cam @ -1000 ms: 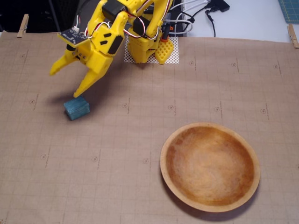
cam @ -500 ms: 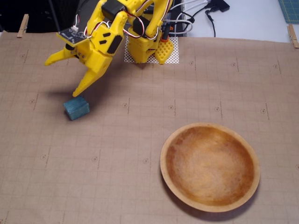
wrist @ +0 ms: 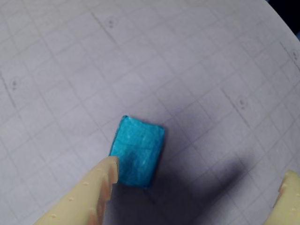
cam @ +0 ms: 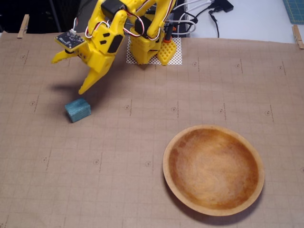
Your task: Grasp a blue block and put it in the bowl.
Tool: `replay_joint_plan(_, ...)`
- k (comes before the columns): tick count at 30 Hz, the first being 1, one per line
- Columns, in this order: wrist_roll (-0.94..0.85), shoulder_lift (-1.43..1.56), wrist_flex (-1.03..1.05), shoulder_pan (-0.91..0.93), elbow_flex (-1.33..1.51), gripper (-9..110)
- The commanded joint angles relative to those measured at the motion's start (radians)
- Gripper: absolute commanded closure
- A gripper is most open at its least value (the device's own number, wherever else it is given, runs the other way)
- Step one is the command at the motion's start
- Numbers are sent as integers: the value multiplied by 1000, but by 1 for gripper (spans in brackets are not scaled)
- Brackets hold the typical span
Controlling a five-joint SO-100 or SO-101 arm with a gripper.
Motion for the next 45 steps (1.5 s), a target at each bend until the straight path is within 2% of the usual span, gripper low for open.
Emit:
replay_joint_plan(1, -11, -14, 6, 2, -80, 57)
replay_joint_plan(13, -3, -267, -2, -110, -219, 57)
replay_joint_plan(23, 6, -357, -3, -186, -301, 57)
replay_joint_plan(34, 8, -594, -3, -176, -390, 57)
replay_joint_plan(45, 49, -641, -52, -147, -367, 57)
